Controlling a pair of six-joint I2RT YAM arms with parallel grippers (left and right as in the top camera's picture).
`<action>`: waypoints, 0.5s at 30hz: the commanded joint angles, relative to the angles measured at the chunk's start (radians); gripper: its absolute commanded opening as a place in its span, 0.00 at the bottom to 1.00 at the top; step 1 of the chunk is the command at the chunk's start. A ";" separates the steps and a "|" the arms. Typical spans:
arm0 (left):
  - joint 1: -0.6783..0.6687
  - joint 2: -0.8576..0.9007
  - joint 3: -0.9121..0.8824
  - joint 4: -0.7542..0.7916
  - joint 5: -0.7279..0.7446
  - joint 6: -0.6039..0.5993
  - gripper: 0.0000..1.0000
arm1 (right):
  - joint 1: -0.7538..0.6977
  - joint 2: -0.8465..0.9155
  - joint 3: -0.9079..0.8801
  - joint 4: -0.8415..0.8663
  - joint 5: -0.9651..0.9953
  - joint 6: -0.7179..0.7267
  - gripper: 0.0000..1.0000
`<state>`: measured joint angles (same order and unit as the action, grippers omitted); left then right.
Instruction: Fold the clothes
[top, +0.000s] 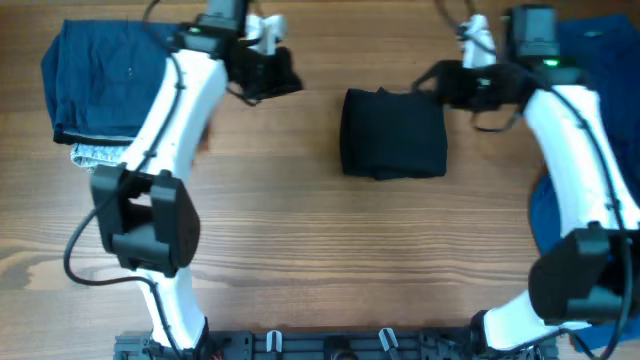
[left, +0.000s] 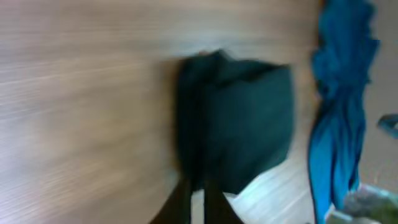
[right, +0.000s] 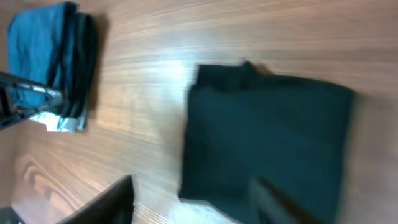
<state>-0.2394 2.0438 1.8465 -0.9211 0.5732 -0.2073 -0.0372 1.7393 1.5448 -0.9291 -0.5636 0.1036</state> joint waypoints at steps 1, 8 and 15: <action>-0.127 0.010 0.001 0.142 0.042 -0.006 0.13 | -0.056 0.006 -0.021 -0.074 0.009 -0.044 0.04; -0.185 0.187 0.001 0.341 0.086 -0.093 0.10 | -0.058 0.006 -0.239 0.006 -0.021 -0.103 0.05; -0.188 0.333 0.001 0.472 0.126 -0.092 0.06 | -0.058 0.006 -0.613 0.480 -0.020 -0.087 0.04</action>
<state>-0.4290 2.3253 1.8477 -0.4915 0.6643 -0.2920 -0.0990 1.7470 1.0454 -0.5556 -0.5694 0.0208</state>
